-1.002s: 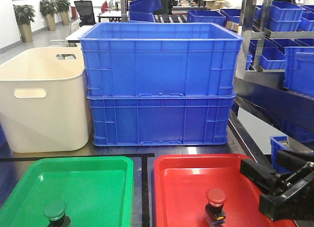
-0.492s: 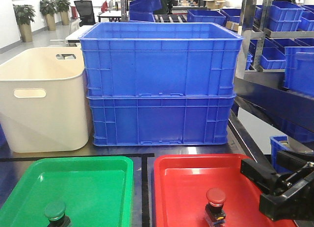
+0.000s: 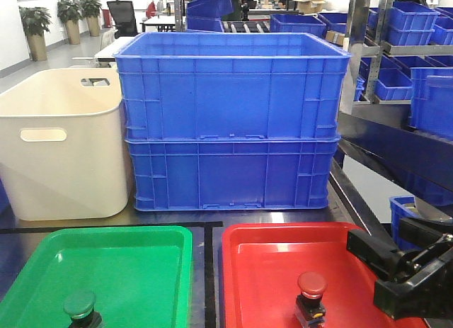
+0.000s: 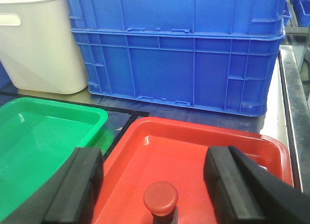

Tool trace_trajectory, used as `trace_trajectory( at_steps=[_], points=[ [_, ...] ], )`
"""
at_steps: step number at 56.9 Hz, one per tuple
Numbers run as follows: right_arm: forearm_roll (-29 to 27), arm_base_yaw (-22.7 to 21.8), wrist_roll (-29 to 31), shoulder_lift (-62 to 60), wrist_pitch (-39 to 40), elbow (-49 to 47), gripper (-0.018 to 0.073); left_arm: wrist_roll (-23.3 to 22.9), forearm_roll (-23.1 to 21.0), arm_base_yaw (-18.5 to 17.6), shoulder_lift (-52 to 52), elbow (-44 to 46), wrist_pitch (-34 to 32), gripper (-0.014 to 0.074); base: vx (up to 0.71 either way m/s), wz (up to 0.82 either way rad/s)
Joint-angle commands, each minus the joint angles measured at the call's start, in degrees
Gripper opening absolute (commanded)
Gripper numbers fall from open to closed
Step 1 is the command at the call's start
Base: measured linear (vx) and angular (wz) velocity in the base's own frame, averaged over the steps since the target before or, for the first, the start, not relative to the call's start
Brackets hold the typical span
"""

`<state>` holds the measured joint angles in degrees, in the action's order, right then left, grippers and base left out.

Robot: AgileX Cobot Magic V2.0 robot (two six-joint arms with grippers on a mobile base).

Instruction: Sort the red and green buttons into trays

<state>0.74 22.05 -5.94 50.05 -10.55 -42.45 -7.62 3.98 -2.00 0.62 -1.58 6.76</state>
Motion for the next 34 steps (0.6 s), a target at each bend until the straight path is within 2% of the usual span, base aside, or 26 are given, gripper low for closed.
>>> trace_trajectory(
  at_steps=[1,14,21,31,34],
  points=[
    [0.1,-0.1,0.4,-0.5,4.7,-1.9,0.0489,0.1,-0.4,0.0,0.8,1.2,-4.7,-0.0007,0.00,0.00],
    [0.1,-0.1,0.4,-0.5,4.7,-1.7,0.0489,0.1,-0.4,0.0,0.8,1.2,-4.7,-0.0006,0.00,0.00],
    [0.1,-0.3,1.0,-5.4,1.9,-1.7,0.0469,0.1,-0.4,0.0,0.8,1.2,-4.7,-0.0006,0.00,0.00],
    [-0.7,-4.9,5.2,-15.1,-9.3,-1.3,0.0374,0.1,-0.4,0.0,0.8,1.2,-4.7,-0.0006,0.00,0.00],
    [-2.1,-7.2,6.8,-17.9,-8.9,1.0,0.0333,0.1,-0.4,0.0,0.8,1.2,-4.7,-0.0006,0.00,0.00]
  ],
)
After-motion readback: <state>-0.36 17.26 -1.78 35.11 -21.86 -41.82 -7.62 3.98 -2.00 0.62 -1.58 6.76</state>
